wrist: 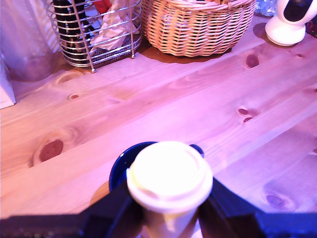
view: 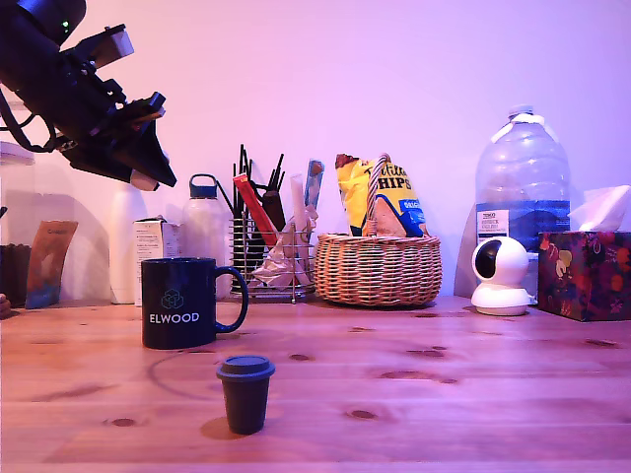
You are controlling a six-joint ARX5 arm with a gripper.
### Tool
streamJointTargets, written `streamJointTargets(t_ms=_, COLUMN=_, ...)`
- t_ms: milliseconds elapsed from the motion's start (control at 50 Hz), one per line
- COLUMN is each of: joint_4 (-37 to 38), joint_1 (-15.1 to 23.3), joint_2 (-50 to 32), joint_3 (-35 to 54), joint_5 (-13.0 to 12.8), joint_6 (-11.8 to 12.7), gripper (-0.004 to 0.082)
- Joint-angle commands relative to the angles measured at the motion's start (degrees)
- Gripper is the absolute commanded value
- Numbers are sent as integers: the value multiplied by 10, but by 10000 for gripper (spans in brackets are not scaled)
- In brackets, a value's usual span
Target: Pick up the coffee capsules from the table one by one and drop them inside the nearest coffee cup
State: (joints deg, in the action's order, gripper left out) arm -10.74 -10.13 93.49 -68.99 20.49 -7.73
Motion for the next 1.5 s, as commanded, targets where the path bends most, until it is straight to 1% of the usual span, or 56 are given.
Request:
streamJointTargets(t_ms=0, joint_4=0, joint_1=-2, joint_2=9, joint_3=4, joint_5=0, joint_6=2, gripper=198)
streamJointTargets(t_ms=80, joint_4=-9, joint_1=-6, joint_2=10, joint_3=2, joint_5=-2, joint_6=5, gripper=198)
streamJointTargets(t_ms=180, joint_4=-27, joint_1=-10, joint_2=16, joint_3=-11, joint_5=-15, joint_6=4, gripper=198)
streamJointTargets(t_ms=240, joint_4=-38, joint_1=-13, joint_2=23, joint_3=-23, joint_5=-18, joint_6=4, gripper=198)
streamJointTargets(t_ms=380, joint_4=-78, joint_1=-22, joint_2=50, joint_3=-64, joint_5=-22, joint_6=2, gripper=198)
streamJointTargets(t_ms=400, joint_4=-83, joint_1=-23, joint_2=53, joint_3=-69, joint_5=-29, joint_6=2, gripper=198)
streamJointTargets(t_ms=540, joint_4=-112, joint_1=-32, joint_2=75, joint_3=-105, joint_5=-45, joint_6=0, gripper=198)
streamJointTargets(t_ms=720, joint_4=-163, joint_1=-36, joint_2=119, joint_3=-162, joint_5=-52, joint_6=-3, gripper=198)
streamJointTargets(t_ms=800, joint_4=-188, joint_1=-39, joint_2=136, joint_3=-185, joint_5=-59, joint_6=-3, gripper=198)
streamJointTargets(t_ms=820, joint_4=-193, joint_1=-40, joint_2=140, joint_3=-191, joint_5=-66, joint_6=-7, gripper=198)
streamJointTargets(t_ms=860, joint_4=-202, joint_1=-42, joint_2=149, joint_3=-200, joint_5=-68, joint_6=-8, gripper=198)
streamJointTargets(t_ms=880, joint_4=-208, joint_1=-43, joint_2=152, joint_3=-205, joint_5=-76, joint_6=-10, gripper=198)
streamJointTargets(t_ms=980, joint_4=-233, joint_1=-43, joint_2=172, joint_3=-228, joint_5=-87, joint_6=-13, gripper=198)
streamJointTargets(t_ms=1040, joint_4=-238, joint_1=-43, joint_2=179, joint_3=-233, joint_5=-96, joint_6=-14, gripper=198)
streamJointTargets(t_ms=1160, joint_4=-240, joint_1=-45, joint_2=183, joint_3=-233, joint_5=-98, joint_6=-14, gripper=198)
streamJointTargets(t_ms=1280, joint_4=-240, joint_1=-45, joint_2=184, joint_3=-233, joint_5=-110, joint_6=-14, gripper=198)
streamJointTargets(t_ms=1480, joint_4=-248, joint_1=-45, joint_2=184, joint_3=-233, joint_5=-116, joint_6=-13, gripper=199)
